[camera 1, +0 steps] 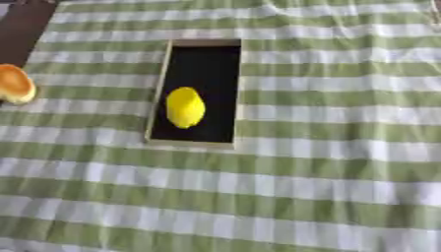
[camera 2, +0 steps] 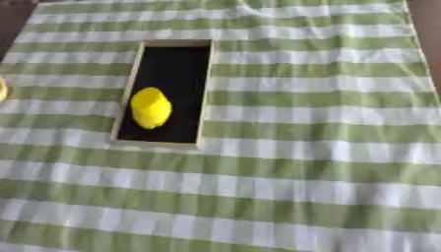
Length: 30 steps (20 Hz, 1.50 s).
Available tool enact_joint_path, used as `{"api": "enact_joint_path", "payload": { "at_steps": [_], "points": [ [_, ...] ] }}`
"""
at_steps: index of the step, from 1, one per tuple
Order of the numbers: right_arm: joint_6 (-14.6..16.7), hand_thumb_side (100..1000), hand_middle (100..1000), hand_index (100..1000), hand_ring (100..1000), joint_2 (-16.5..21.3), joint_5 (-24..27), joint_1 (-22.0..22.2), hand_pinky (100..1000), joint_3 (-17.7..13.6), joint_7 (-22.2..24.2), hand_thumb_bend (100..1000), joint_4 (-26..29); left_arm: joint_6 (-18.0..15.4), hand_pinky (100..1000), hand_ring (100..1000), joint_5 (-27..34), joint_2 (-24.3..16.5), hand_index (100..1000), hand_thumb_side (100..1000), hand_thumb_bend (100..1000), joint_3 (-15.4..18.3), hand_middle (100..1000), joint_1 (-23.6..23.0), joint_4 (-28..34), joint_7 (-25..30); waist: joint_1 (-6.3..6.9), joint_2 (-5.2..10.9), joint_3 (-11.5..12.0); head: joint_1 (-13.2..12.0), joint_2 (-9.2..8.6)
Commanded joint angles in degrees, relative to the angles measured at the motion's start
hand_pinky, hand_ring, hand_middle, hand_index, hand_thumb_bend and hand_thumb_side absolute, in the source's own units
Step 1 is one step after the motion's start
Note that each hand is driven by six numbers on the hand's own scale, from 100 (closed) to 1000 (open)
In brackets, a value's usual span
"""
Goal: Pick up objects on the table and place them in the box.
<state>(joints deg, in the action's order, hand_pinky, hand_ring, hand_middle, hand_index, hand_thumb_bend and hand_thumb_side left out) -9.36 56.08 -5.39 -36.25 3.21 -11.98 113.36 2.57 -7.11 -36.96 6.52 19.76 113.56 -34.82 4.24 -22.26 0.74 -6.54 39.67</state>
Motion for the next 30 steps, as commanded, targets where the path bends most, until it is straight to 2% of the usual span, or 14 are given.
{"api": "enact_joint_path", "payload": {
  "at_steps": [1,6,10,13,15,19,23,25,30],
  "points": [
    [0.0,564,812,871,870,1.8,0.4,-0.5,918,-0.9,-0.4,100,0.1,0.7,886,846,-1.2,-3.7,931,663,572,-0.2,782,0.3,1.0,2.0,-0.02,1.49,-0.1,-0.5,-0.66],
    [-0.1,558,810,870,867,2.0,0.4,-0.3,917,-0.9,-0.7,100,-0.1,2.7,888,855,-3.4,-7.9,930,604,555,-1.8,791,-0.8,1.0,7.0,-0.1,1.59,-0.3,0.7,-0.31],
    [-0.1,550,808,869,865,2.3,0.0,0.0,915,-0.9,-0.9,100,-0.3,6.9,892,870,-7.8,-14.1,911,579,549,-4.0,801,0.1,0.8,17.5,-0.09,1.92,0.0,1.3,0.12],
    [-0.2,550,806,868,864,2.2,-0.3,-0.2,915,-0.8,-0.9,100,-0.8,9.1,907,891,-12.6,-18.5,916,528,568,-6.6,825,5.1,-1.6,26.8,-0.02,2.49,0.2,2.0,0.64],
    [-0.2,547,805,868,863,2.0,-0.3,-0.6,913,-0.5,-0.8,100,-1.2,8.3,923,904,-16.9,-19.6,914,469,566,-8.8,830,9.9,-5.3,33.2,0.0,2.85,0.0,2.4,0.89],
    [0.0,540,803,867,861,1.8,-0.6,-1.0,911,0.0,-0.6,100,-1.7,4.1,944,902,-22.5,-18.8,922,349,552,-12.9,826,18.2,-14.6,45.0,-0.01,3.35,-0.5,2.7,1.16],
    [0.0,543,800,865,859,1.8,-0.7,-1.1,910,0.0,-0.8,100,-1.9,0.3,944,901,-24.6,-18.2,921,167,501,-16.0,833,22.4,-22.2,54.3,0.14,3.54,-0.8,3.1,1.17],
    [-0.1,548,800,864,858,1.8,-0.7,-1.2,909,0.2,-0.7,100,-2.0,-0.4,942,900,-26.3,-18.5,926,112,480,-16.6,837,22.8,-24.5,56.9,0.25,3.51,-0.8,3.4,1.21],
    [-0.2,554,799,861,858,1.7,-0.9,-1.1,909,0.3,-0.7,100,-2.4,0.1,942,904,-28.9,-18.8,936,131,506,-15.4,851,22.3,-29.7,58.0,0.52,3.26,-0.6,3.6,1.09]
  ]
}}
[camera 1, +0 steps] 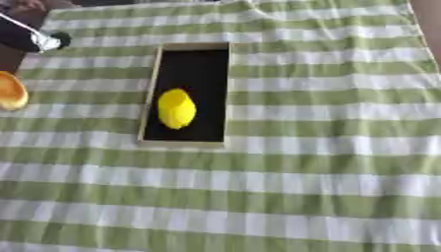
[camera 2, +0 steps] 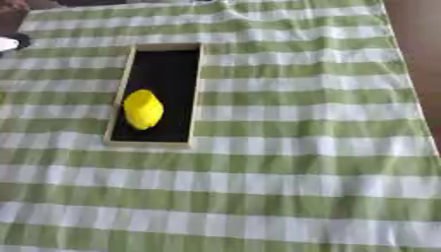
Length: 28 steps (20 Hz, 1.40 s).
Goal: Pick up objects on the table and place them in the box.
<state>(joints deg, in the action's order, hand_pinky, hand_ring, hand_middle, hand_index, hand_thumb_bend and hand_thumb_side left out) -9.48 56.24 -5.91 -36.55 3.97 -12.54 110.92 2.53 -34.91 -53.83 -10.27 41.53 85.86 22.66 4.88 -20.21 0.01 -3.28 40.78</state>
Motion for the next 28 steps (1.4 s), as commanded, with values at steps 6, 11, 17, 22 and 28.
{"api": "enact_joint_path", "payload": {
  "at_steps": [6,11,17,22,28],
  "points": [
    [-0.2,561,796,857,856,1.4,-0.5,-1.0,909,-0.3,-0.3,100,-0.4,1.1,939,905,-2.6,-2.5,942,138,522,3.7,860,-1.0,-8.2,-0.5,0.0,0.8,0.2,0.3,-0.09],
    [-0.2,563,795,855,855,1.0,-0.8,-1.5,908,0.0,-0.2,100,-1.2,2.1,936,902,-3.6,-2.3,941,129,523,5.7,858,-1.4,-14.1,-1.5,-0.07,0.55,0.1,0.1,-0.39],
    [-0.2,563,794,855,854,0.9,-1.1,-1.5,908,0.0,-0.4,100,-1.5,3.3,935,898,-3.9,-1.9,942,135,532,7.7,855,-1.7,-20.7,-2.3,-0.2,0.35,0.1,-0.1,-0.64],
    [-0.2,563,794,854,854,0.9,-1.2,-1.4,908,0.1,-0.6,100,-1.6,4.4,931,894,-3.1,-1.6,940,156,547,8.7,849,-2.3,-25.0,-2.4,-0.28,0.25,0.1,-0.2,-0.74],
    [0.2,561,793,854,854,0.8,-1.1,-1.4,909,0.3,-0.7,100,-1.7,5.7,926,890,-2.4,-1.2,938,187,547,8.4,847,-2.8,-27.1,-0.3,-0.34,0.2,0.0,-0.5,-0.7]
  ]
}}
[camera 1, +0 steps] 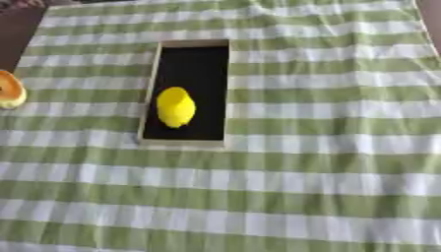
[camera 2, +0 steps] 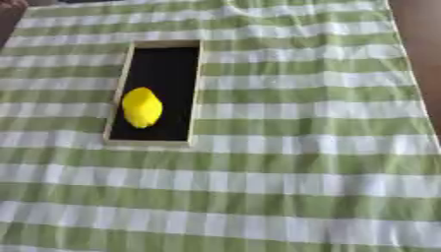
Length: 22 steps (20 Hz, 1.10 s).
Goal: Pick up objects on the table and place them in the box.
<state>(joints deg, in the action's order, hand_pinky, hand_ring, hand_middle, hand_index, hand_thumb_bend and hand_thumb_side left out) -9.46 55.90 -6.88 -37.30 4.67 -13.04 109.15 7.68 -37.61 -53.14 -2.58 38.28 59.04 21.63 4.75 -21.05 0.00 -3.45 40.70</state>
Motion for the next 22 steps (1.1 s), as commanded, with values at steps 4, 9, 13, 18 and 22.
{"api": "enact_joint_path", "payload": {
  "at_steps": [4,9,13,18,22],
  "points": [
    [0.3,564,791,853,853,1.0,-0.2,-0.6,908,-0.3,-0.3,100,-0.1,1.7,919,888,-1.1,-1.2,940,198,525,0.7,850,0.9,-1.8,1.1,-0.21,1.0,-0.2,-0.6,-0.74],
    [0.7,569,788,852,851,0.9,-0.2,-0.5,908,-0.4,-0.5,100,-0.5,2.3,910,885,-3.0,-0.3,939,212,501,0.4,853,1.9,-4.3,1.7,-0.16,0.82,-0.6,-1.1,-0.86],
    [0.8,575,788,852,851,0.8,-0.1,-0.5,909,-0.5,-0.6,100,-0.8,2.3,903,881,-4.0,0.5,936,227,484,0.0,852,2.4,-5.6,3.1,-0.06,0.61,-0.8,-1.4,-0.89],
    [0.9,580,786,853,850,0.7,0.2,-0.5,909,-0.6,-0.8,100,-0.9,2.3,878,859,-5.6,1.0,907,242,443,-0.4,829,2.5,-6.5,5.4,0.06,0.4,-1.0,-1.6,-0.86],
    [0.8,584,785,854,850,0.6,0.4,-0.4,909,-0.7,-1.0,100,-0.9,1.9,849,814,-6.5,1.2,849,250,382,-0.5,764,2.5,-6.6,6.8,0.08,0.37,-1.0,-1.6,-0.76]
  ]
}}
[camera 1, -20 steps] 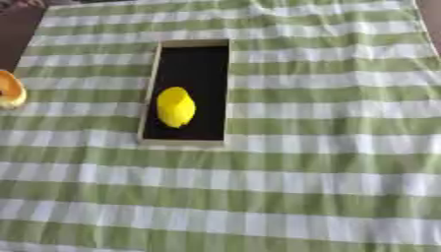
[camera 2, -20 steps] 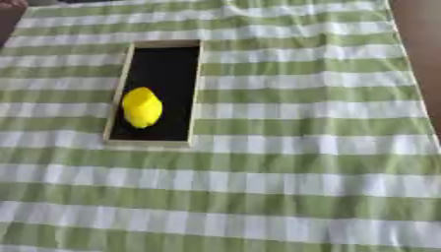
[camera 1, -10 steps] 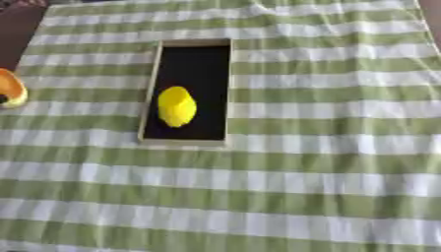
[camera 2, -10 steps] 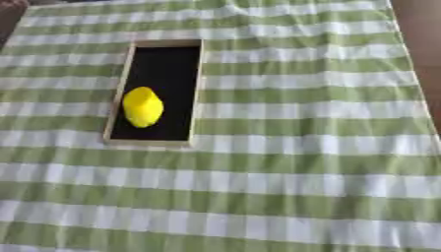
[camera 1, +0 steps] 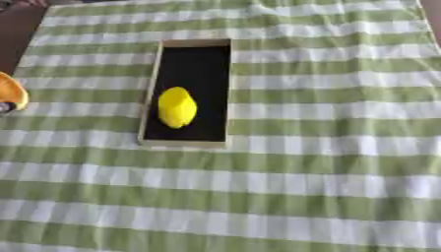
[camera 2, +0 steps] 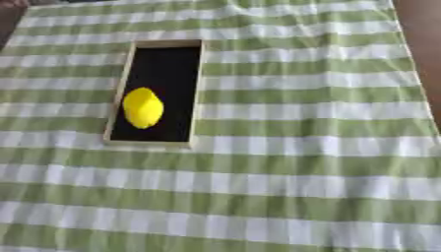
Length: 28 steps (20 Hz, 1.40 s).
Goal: Pick up objects on the table and place them in the box.
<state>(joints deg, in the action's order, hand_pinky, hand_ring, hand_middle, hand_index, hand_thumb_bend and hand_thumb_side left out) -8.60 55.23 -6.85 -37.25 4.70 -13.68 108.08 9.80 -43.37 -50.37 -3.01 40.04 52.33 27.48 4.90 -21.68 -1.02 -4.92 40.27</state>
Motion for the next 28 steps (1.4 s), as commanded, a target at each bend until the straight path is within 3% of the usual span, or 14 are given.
{"api": "enact_joint_path", "payload": {
  "at_steps": [1,5,9,15,18,24,28],
  "points": [
    [0.0,586,785,854,850,1.3,0.4,-0.4,909,-0.7,-0.4,100,0.1,-0.3,838,797,-0.8,-1.5,834,250,363,-0.1,747,0.7,0.1,1.2,-0.07,1.01,0.0,-0.1,-0.33],
    [-0.1,591,785,854,850,1.2,0.5,-0.3,909,-0.7,-0.4,100,0.0,-0.4,777,714,-0.9,-1.5,729,227,247,0.1,628,0.8,0.2,1.8,-0.03,1.13,0.1,-0.2,-0.22],
    [-0.1,595,784,854,849,1.1,0.7,-0.1,909,-0.8,-0.7,100,-0.2,-0.2,731,648,-1.2,-1.7,593,246,149,0.1,569,0.7,0.6,1.1,0.01,1.31,0.3,-0.2,-0.09],
    [0.0,596,783,854,848,1.2,1.0,0.3,909,-0.9,-1.0,100,-0.3,-1.4,697,617,-1.2,-2.0,517,155,162,-0.4,540,0.3,3.9,0.5,0.03,1.7,0.4,-0.2,0.1],
    [0.1,596,781,853,847,1.2,1.1,0.3,909,-1.0,-1.2,100,-0.3,-2.0,696,613,0.9,-2.6,498,134,184,-0.5,527,-0.1,9.8,1.0,0.04,1.89,0.5,-0.1,0.22],
    [0.1,593,779,853,845,1.3,1.3,0.2,909,-1.3,-1.6,100,-0.1,-2.4,695,605,3.2,-4.0,483,154,165,-1.1,518,-0.1,28.4,0.7,0.0,2.02,0.7,0.6,0.29],
    [0.1,600,779,853,844,1.0,1.3,0.0,910,-1.2,-1.6,100,-0.3,-2.6,695,602,4.4,-2.6,478,160,160,-2.6,520,1.5,39.8,0.9,0.05,2.05,0.8,0.7,0.31]
  ]
}}
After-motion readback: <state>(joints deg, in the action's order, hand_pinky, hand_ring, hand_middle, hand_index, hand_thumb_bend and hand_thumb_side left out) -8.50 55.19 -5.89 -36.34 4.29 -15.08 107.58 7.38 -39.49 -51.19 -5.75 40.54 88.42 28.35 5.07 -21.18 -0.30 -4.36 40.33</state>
